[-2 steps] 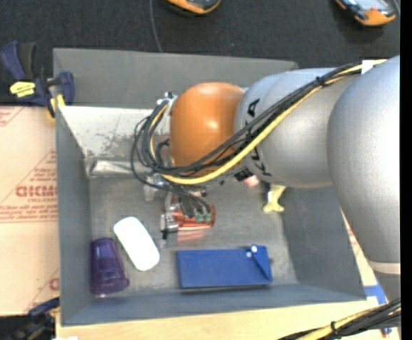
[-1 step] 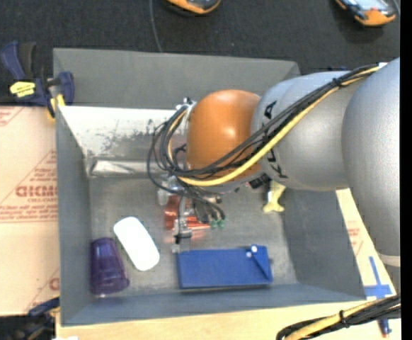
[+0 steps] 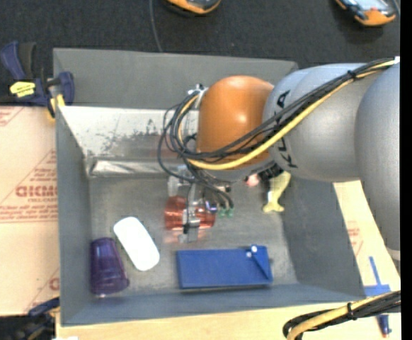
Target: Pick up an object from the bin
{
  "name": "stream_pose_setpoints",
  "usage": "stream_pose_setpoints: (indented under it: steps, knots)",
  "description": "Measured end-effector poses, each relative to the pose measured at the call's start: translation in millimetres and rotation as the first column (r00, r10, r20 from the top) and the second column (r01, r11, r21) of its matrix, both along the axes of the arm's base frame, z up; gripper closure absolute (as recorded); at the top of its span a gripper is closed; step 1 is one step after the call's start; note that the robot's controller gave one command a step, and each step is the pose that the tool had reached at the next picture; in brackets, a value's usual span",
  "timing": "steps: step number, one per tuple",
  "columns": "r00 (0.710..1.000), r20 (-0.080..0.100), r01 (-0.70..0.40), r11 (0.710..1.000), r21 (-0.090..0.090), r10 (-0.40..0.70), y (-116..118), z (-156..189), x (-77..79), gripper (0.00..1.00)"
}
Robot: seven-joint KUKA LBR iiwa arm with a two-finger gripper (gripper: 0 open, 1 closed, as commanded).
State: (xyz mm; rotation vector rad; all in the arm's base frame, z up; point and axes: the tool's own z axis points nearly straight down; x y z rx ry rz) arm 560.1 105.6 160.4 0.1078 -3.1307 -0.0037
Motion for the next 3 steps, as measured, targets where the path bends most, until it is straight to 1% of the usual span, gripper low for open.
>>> stream_pose_setpoints:
  steps: [1, 2, 3]
  knots:
    - [1.000, 0.004, 0.016, 1.000, -0.001, -0.016, 3.3, 42.5, 5.6, 0.00]
    - [0.822, 0.021, -0.569, 0.822, -0.012, 0.569, -67.5, -54.5, 47.3, 1.00]
    - [0.823, 0.021, -0.568, 0.823, -0.012, 0.568, -67.0, -54.5, 47.2, 1.00]
